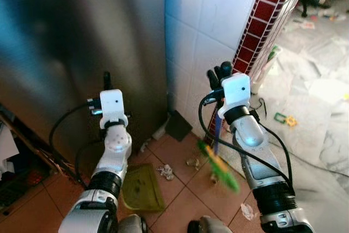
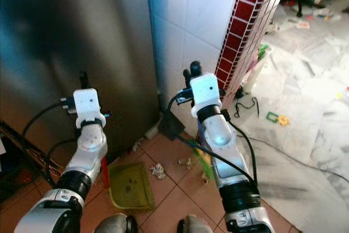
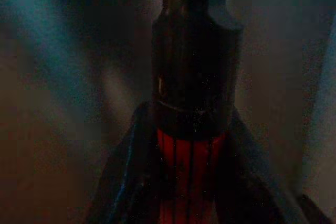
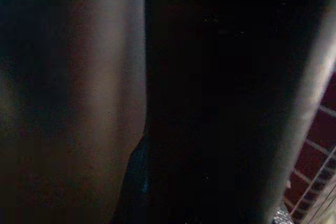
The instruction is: Sweep floor
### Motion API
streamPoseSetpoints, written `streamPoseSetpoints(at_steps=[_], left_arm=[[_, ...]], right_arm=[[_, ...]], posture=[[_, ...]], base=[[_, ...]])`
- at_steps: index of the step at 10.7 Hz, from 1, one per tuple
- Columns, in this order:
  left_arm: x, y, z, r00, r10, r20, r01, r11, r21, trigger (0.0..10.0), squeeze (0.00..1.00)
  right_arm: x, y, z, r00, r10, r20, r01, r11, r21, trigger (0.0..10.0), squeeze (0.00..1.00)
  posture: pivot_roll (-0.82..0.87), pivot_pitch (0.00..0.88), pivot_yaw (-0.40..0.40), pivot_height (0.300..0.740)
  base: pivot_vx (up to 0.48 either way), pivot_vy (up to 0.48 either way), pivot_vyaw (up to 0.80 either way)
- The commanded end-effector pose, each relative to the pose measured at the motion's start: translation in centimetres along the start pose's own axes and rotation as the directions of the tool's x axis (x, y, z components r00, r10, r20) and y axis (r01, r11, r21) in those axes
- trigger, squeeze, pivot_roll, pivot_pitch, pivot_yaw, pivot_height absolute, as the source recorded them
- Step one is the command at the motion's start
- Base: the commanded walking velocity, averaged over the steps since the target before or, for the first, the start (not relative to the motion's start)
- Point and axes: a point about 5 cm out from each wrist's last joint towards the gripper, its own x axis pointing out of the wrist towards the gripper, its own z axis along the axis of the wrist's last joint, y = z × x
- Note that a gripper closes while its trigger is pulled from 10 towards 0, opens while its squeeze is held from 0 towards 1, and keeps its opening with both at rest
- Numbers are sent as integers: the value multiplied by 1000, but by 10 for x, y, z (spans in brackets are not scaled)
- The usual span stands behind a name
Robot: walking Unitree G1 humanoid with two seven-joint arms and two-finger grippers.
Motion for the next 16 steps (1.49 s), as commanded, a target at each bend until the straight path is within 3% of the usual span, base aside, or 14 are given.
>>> streamPoseSetpoints(at_steps=[1, 2, 4, 6, 8, 11, 12, 14, 15, 16], left_arm=[[4, -1, 5, 999, -6, 41, 5, 1000, 25, 10000, 0], [3, -8, 4, 998, -37, 49, 35, 999, 29, 10000, 0], [-1, -22, 2, 992, -125, 24, 126, 990, -57, 10000, 0], [-4, -31, 1, 981, -191, 25, 192, 979, -72, 10000, 0], [-6, -37, 2, 972, -235, 27, 236, 967, -93, 10000, 0], [-8, -42, 1, 961, -277, 17, 277, 954, -113, 10000, 0], [-9, -46, -1, 953, -303, -12, 299, 944, -141, 10000, 0], [-18, -63, -3, 900, -434, -42, 413, 880, -234, 10000, 0], [-18, -65, -4, 892, -449, -46, 425, 869, -252, 10000, 0], [-17, -64, -5, 889, -454, -61, 426, 868, -255, 10000, 0]], right_arm=[[3, -1, 4, 1000, -19, 16, 19, 1000, 3, 10000, 0], [4, 5, 2, 1000, -16, 7, 16, 1000, 18, 10000, 0], [7, 14, -2, 1000, -9, -22, 11, 995, 101, 10000, 0], [10, 22, -6, 997, 19, -70, 0, 965, 263, 10000, 0], [11, 20, -3, 996, 49, -73, -22, 945, 326, 10000, 0], [12, 16, 10, 980, 193, -41, -158, 889, 429, 10000, 0], [18, 8, 22, 976, 219, 1, -200, 888, 414, 10000, 0], [35, -15, 49, 986, 141, 84, -162, 925, 344, 10000, 0], [38, -22, 58, 987, 112, 116, -140, 951, 275, 10000, 0], [41, -31, 73, 981, 70, 183, -93, 988, 119, 10000, 0]], posture=[[-142, 85, 9, 740], [-137, 79, 10, 740], [-127, 70, 7, 740], [-125, 62, 6, 740], [-127, 59, 7, 740], [-130, 54, 9, 740], [-132, 53, 10, 740], [-134, 49, 12, 740], [-134, 43, 15, 740], [-131, 40, 15, 740]], base=[[0, 0, 0], [0, 0, 0], [0, 0, 0], [0, 0, 0], [0, 0, 0], [0, 0, 0], [0, 0, 0], [0, 0, 0], [0, 0, 0], [0, 0, 0]])
